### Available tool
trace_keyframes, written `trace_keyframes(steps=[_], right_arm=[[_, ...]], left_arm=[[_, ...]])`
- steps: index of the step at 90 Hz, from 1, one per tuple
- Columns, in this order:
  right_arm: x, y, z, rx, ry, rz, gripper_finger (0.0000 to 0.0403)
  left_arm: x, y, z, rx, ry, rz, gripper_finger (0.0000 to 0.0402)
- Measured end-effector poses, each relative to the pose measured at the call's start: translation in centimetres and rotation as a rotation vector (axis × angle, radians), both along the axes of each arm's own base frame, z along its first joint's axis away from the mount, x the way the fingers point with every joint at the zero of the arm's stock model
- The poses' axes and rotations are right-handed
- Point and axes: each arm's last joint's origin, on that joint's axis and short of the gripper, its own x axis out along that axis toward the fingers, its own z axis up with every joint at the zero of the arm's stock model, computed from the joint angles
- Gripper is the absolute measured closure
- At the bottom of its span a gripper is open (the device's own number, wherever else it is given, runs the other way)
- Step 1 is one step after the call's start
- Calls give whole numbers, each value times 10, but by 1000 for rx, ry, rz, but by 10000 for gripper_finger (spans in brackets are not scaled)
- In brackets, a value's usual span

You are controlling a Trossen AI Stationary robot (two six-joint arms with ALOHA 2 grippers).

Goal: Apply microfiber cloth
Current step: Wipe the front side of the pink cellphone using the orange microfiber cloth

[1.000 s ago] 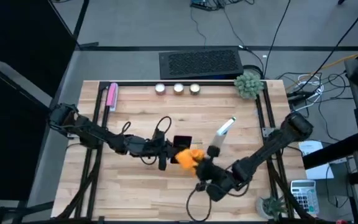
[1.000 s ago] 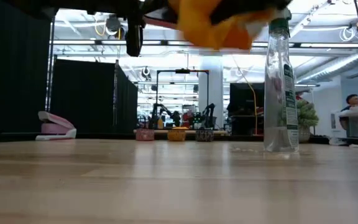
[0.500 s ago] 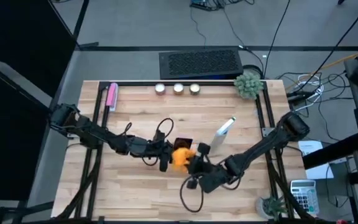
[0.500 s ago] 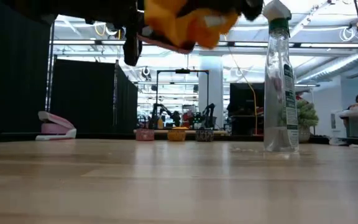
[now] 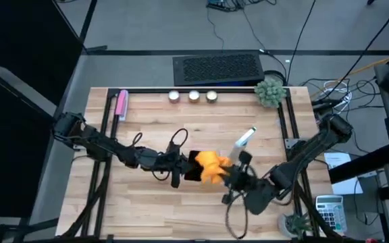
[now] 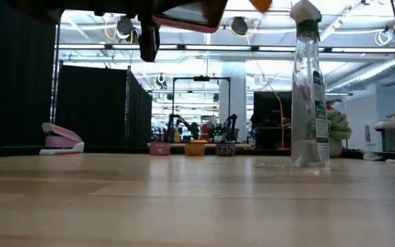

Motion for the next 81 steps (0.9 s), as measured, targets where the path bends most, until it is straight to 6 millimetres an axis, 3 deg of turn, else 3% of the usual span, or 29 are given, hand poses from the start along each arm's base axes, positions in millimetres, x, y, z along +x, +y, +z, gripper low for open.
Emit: trace_keyframes(steps=[9,18,29,61,71,81], right_arm=[[23,-14,-2,-5,14,73,378],[45,-27,-16,-9,53,105,378],[54,-36,-28,-21,94,73,378],[1,1,-46,140,277,87,378],[-9,17,-48,320,323,185,378],[-12,30,-64,514,413,206,376]], left_arm=[[0,0,0,2,4,0,389],[0,0,0,3,2,1,389],[0,1,-3,5,19,11,389],[-3,1,9,16,-47,-12,389],[-4,1,8,42,-30,-20,389],[-4,1,10,77,-37,-20,389]])
